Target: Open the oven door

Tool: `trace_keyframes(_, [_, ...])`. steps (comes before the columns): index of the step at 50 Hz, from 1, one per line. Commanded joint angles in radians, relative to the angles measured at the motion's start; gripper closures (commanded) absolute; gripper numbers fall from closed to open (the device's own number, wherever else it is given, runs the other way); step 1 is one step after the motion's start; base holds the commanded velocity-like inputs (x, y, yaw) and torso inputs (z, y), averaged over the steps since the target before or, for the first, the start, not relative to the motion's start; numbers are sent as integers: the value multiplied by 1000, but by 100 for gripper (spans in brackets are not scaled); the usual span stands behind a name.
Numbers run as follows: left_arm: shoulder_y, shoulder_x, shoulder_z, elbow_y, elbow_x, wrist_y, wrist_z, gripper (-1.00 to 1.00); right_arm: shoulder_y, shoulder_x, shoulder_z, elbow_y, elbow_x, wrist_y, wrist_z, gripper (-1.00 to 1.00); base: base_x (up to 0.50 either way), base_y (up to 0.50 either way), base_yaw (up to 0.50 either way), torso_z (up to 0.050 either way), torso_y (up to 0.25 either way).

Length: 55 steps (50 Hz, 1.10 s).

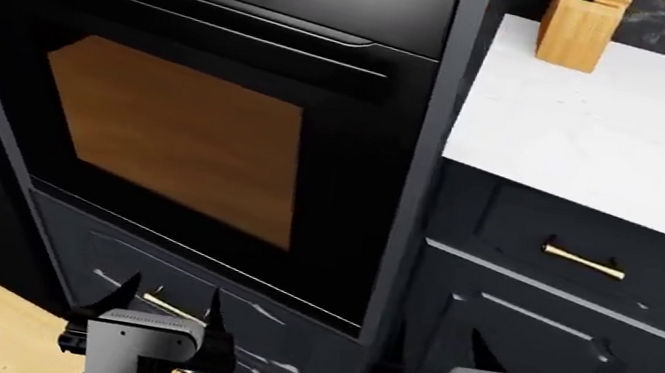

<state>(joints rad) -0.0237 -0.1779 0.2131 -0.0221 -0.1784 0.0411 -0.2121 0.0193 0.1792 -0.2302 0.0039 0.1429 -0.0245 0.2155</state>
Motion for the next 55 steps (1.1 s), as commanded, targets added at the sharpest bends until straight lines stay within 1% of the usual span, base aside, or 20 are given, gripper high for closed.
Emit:
trace_keyframes(1, [-1,-5,6,3,-5,-1,-7,-100,2,6,-8,-1,4,-1,4,-100,153,-476,0,0,0])
trace_keyframes(11, [1,-11,12,7,-7,2,-12,-100,2,12,-16,-5,3,5,10,-100,153,-476,0,0,0])
trace_keyframes(28, [-3,-12,7,21,-37,-17,-25,-100,5,19,-28,-3,-4,6,25,-100,0,0,0,0,0])
trace_keyframes(30, [0,-5,-14,47,-69,-20,-34,-100,5,19,-27,-2,-1,5,26,-100,0,0,0,0,0])
trace_keyframes(32, [3,-15,-31,111,-87,-81,-66,-100,4,19,-25,-6,9,11,25,-100,0,0,0,0,0])
trace_keyframes(33, [2,-35,-31,164,-73,-151,-93,-100,5,20,-24,-6,12,14,24,-100,0,0,0,0,0])
trace_keyframes(35, [19,-97,-26,268,-56,-219,-90,-100,5,22,-26,-10,13,19,24,-100,0,0,0,0,0])
trace_keyframes(39, [83,-247,-28,418,63,-243,-85,-100,5,28,-31,-15,11,27,24,-100,0,0,0,0,0])
trace_keyframes(41, [103,-343,-10,470,151,-286,-64,-100,7,30,-35,-18,10,32,24,-100,0,0,0,0,0])
trace_keyframes(44, [116,-445,8,467,285,-251,-65,-100,10,31,-39,-14,9,30,22,-100,0,0,0,0,0])
trace_keyframes(49, [115,-563,-38,480,410,-238,-91,-100,8,34,-42,-20,10,37,25,-100,0,0,0,0,0])
trace_keyframes(52, [56,-640,-46,492,521,-256,-83,-100,8,34,-44,-20,10,39,27,-100,0,0,0,0,0])
trace_keyframes(55, [-30,-688,-28,464,607,-241,-74,-100,8,35,-45,-22,11,40,29,-100,0,0,0,0,0])
